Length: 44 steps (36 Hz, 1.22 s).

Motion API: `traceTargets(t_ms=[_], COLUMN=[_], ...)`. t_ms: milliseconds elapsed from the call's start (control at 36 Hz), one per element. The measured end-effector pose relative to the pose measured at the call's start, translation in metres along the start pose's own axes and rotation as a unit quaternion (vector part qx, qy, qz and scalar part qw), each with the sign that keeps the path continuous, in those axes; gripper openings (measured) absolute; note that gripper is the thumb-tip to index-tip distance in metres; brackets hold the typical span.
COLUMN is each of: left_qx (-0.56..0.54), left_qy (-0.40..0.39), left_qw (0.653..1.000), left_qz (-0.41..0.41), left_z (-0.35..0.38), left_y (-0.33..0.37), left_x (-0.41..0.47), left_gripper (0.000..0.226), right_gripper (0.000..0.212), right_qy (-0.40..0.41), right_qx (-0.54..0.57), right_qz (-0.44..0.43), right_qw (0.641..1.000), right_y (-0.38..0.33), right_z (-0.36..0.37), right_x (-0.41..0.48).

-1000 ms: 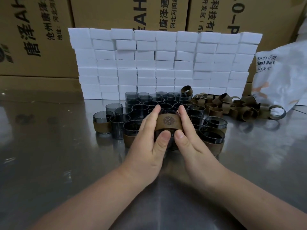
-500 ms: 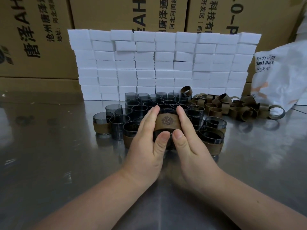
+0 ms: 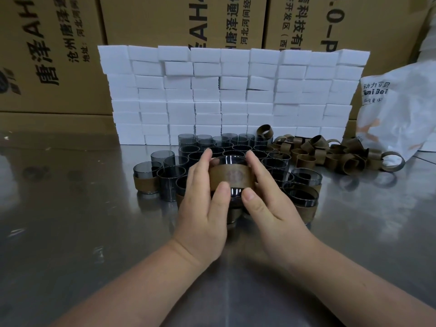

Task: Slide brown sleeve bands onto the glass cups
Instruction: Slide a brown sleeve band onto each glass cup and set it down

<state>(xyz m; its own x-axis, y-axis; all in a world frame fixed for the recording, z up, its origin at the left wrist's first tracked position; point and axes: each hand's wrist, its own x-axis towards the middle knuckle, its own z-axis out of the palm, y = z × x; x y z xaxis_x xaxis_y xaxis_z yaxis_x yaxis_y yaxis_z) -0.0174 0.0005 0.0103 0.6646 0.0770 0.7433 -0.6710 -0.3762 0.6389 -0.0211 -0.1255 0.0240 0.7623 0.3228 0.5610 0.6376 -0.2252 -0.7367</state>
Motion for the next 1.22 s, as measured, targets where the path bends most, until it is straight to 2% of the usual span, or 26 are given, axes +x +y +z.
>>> traceTargets(t_ms=[56,111,222,361,444,556,750,917,1111,1222], left_qx=[0.031,0.046,0.055,0.062,0.073,0.088,0.152,0.199,0.227,0.243], left_qy=[0.028,0.067,0.172,0.275,0.3,0.295,0.21,0.145,0.11,0.111], left_qw=[0.999,0.997,0.982,0.943,0.926,0.917,0.948,0.953,0.949,0.946], left_qz=[-0.006,-0.019,-0.064,-0.175,-0.218,-0.254,-0.186,-0.176,-0.188,-0.184], left_z=[-0.001,-0.001,0.0,-0.015,-0.022,-0.029,-0.024,-0.023,-0.02,-0.018], left_y=[-0.003,-0.004,-0.006,-0.02,-0.031,-0.044,-0.036,-0.039,-0.043,-0.045], left_x=[0.003,0.005,0.012,0.03,0.036,0.039,0.034,0.032,0.031,0.033], left_gripper=[0.067,0.069,0.046,0.04,0.029,0.013,0.013,0.004,0.017,0.017], right_gripper=[0.048,0.049,0.043,0.033,0.033,0.03,0.028,0.029,0.027,0.029], right_qy=[0.012,0.019,0.022,0.032,0.031,0.034,0.029,0.017,0.004,-0.021], right_qx=[0.008,0.01,-0.02,-0.049,-0.053,-0.06,-0.068,-0.078,-0.08,-0.102], right_qz=[0.01,0.022,0.027,0.023,0.028,0.028,0.026,0.023,0.031,0.057], right_qw=[1.0,1.0,0.999,0.998,0.998,0.997,0.997,0.997,0.996,0.993], right_y=[0.005,0.009,0.015,0.015,0.017,0.016,0.016,0.015,0.018,0.021], right_z=[-0.001,-0.001,0.001,0.001,-0.001,-0.002,-0.002,0.0,0.001,0.001], right_x=[0.001,0.001,0.002,0.003,0.001,0.001,0.0,-0.001,0.0,0.002])
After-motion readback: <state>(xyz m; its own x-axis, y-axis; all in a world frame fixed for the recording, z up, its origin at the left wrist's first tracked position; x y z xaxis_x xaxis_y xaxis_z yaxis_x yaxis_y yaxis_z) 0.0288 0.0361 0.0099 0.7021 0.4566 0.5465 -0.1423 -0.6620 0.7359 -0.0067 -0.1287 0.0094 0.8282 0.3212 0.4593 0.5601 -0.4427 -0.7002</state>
